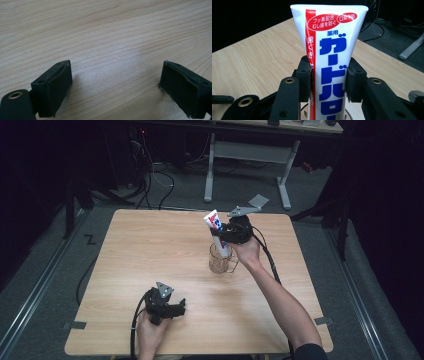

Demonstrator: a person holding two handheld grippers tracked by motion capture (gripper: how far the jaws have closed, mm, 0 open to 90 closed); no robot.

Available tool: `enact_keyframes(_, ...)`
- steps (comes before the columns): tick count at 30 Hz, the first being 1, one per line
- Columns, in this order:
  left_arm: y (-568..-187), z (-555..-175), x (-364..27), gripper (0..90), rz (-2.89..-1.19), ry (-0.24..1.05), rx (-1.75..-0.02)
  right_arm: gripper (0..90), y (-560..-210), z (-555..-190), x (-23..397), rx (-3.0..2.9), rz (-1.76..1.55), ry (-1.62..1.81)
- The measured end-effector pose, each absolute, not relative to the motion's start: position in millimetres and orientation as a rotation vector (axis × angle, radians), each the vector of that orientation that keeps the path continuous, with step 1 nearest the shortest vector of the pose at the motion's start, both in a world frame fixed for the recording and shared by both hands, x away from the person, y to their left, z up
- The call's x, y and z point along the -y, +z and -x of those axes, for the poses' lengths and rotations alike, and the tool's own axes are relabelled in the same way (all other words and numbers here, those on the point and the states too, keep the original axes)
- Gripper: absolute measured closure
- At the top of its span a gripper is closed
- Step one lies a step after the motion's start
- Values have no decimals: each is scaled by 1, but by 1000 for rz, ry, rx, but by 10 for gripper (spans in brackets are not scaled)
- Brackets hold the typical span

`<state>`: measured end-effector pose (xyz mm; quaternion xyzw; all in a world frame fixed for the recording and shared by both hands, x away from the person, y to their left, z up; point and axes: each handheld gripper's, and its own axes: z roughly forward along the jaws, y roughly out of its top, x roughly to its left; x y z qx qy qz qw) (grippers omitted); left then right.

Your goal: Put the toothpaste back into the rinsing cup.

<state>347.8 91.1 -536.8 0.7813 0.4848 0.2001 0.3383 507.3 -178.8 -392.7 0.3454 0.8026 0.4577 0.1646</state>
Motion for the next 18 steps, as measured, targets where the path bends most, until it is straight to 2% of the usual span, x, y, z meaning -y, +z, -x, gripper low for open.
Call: enact_keyframes(18,-537,-348,-91,110,-2035,521,-1262,621,-407,-508,176,-2318,-987,1245)
